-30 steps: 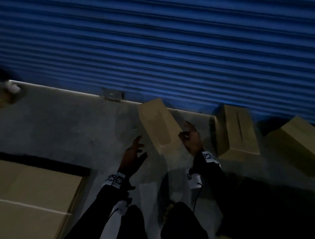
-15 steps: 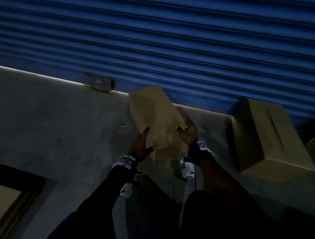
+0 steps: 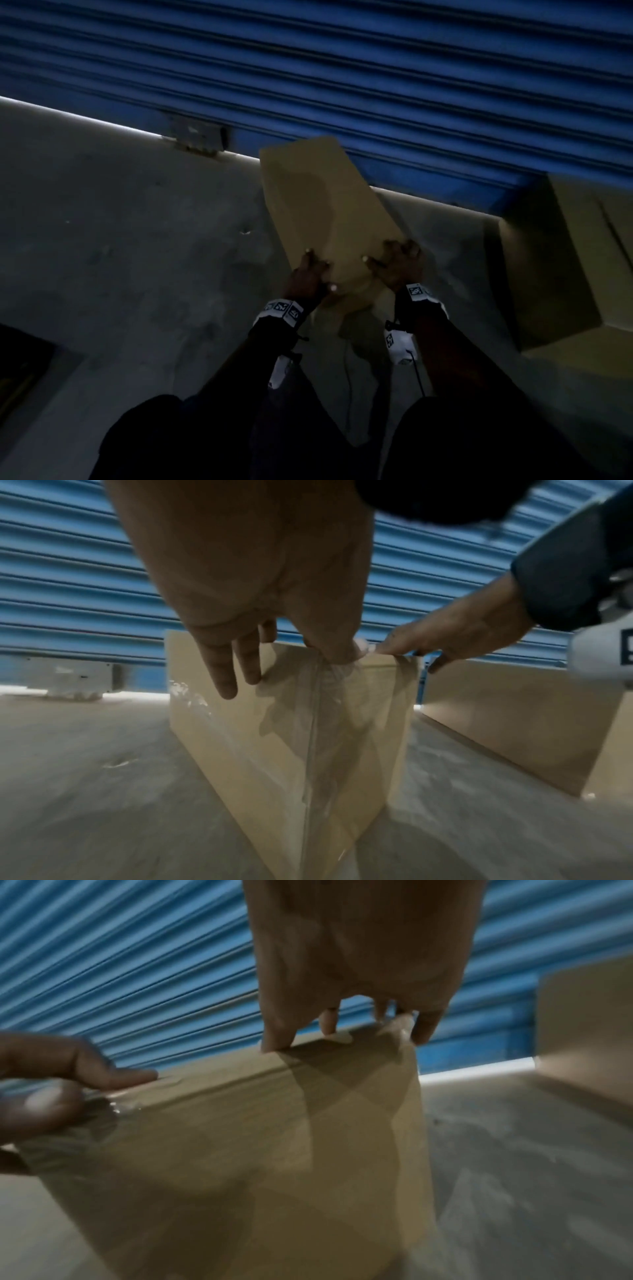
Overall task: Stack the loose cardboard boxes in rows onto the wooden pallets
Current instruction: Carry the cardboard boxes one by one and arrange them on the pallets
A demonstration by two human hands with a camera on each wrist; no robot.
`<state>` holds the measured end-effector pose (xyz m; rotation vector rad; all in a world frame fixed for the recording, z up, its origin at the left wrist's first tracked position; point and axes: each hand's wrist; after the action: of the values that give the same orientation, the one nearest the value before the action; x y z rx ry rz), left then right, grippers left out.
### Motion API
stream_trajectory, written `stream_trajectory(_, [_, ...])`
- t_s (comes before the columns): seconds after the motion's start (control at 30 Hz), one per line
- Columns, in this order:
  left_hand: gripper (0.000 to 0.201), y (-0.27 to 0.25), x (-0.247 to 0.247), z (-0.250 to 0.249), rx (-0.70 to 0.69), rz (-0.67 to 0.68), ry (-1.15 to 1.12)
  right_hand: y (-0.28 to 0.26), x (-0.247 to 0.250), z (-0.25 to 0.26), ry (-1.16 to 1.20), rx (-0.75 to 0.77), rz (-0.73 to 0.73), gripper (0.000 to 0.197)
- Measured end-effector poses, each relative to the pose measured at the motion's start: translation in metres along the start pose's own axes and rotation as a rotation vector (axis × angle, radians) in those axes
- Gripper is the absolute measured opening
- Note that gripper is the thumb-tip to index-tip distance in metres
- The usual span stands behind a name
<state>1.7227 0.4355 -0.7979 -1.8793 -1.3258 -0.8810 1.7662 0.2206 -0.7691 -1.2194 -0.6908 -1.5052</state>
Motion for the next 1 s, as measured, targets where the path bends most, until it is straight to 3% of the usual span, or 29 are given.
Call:
stream_trajectory(0.1, [0.063,0.000,0.000,0.004,-0.030,-0.026,-0.032,-0.004,0.008,0.000,-0.031,-0.015,0.063,0.086])
stream_trajectory(0.3, [0.071,-0.023,-0.005,0.012,-0.102,-0.111,-0.163,-0.042,0.002,-0.020,-0.009,-0.045,0.107,0.091])
stream_trajectory(0.4, [0.090,-0.038,-0.010,0.012,0.026,-0.285,-0.358,-0.067,0.008,-0.017,-0.022,0.002,0.252,0.092])
stream_trajectory(0.5, [0.092,-0.051,-0.008,0.023,0.126,-0.330,-0.499,-0.090,0.004,-0.007,0.005,0.048,0.332,0.092])
stream_trajectory(0.63, [0.136,-0.068,0.019,0.062,0.183,-0.498,-0.583,-0.123,-0.012,0.010,0.072,0.032,0.367,0.097])
stream_trajectory(0.73, [0.135,-0.087,0.042,0.074,0.200,-0.495,-0.648,-0.139,-0.020,0.023,0.132,0.047,0.362,0.099])
stream_trajectory(0.87, [0.133,-0.108,0.064,0.079,0.158,-0.505,-0.561,-0.149,-0.021,0.031,0.120,0.088,0.351,0.107])
stream_trajectory(1.0, [0.133,-0.125,0.076,0.068,0.065,-0.534,-0.595,-0.151,-0.011,0.028,0.125,0.080,0.341,0.097])
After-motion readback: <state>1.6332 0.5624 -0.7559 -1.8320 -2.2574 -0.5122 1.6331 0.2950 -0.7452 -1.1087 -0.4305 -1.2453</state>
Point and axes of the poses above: each hand's wrist, its own y-axis towards the middle knuckle, its own x-axis out of the back of the hand, z = x × y, and after that the axes turned 8 degrees about -x, right-handed
